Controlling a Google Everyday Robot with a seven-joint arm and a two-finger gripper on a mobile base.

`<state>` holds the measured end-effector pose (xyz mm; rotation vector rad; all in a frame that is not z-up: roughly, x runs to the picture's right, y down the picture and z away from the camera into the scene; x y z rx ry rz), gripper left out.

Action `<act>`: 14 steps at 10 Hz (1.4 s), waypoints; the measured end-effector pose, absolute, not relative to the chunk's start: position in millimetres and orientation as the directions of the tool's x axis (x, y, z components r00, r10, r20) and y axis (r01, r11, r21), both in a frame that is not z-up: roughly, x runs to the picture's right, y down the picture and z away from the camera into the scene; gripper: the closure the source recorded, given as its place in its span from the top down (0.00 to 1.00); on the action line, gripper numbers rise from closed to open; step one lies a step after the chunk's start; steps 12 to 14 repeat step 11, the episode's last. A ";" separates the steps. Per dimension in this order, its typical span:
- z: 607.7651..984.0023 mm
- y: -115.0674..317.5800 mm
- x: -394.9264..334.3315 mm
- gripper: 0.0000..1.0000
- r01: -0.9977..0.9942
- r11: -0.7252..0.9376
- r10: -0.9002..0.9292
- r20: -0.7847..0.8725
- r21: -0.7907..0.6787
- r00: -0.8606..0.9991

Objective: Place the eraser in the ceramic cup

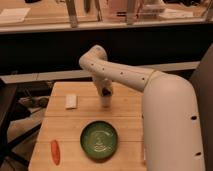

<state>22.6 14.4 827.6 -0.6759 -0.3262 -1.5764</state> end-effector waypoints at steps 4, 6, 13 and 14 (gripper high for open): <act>828.6 7.2 17.0 0.80 0.975 -0.139 -0.812 0.583 -0.175 -0.011; 826.6 6.1 15.8 0.80 0.975 -0.143 -0.816 0.577 -0.171 -0.018; 821.2 0.8 17.9 0.78 0.976 -0.123 -0.828 0.561 -0.178 -0.002; 821.2 0.8 17.9 0.78 0.976 -0.123 -0.828 0.561 -0.178 -0.002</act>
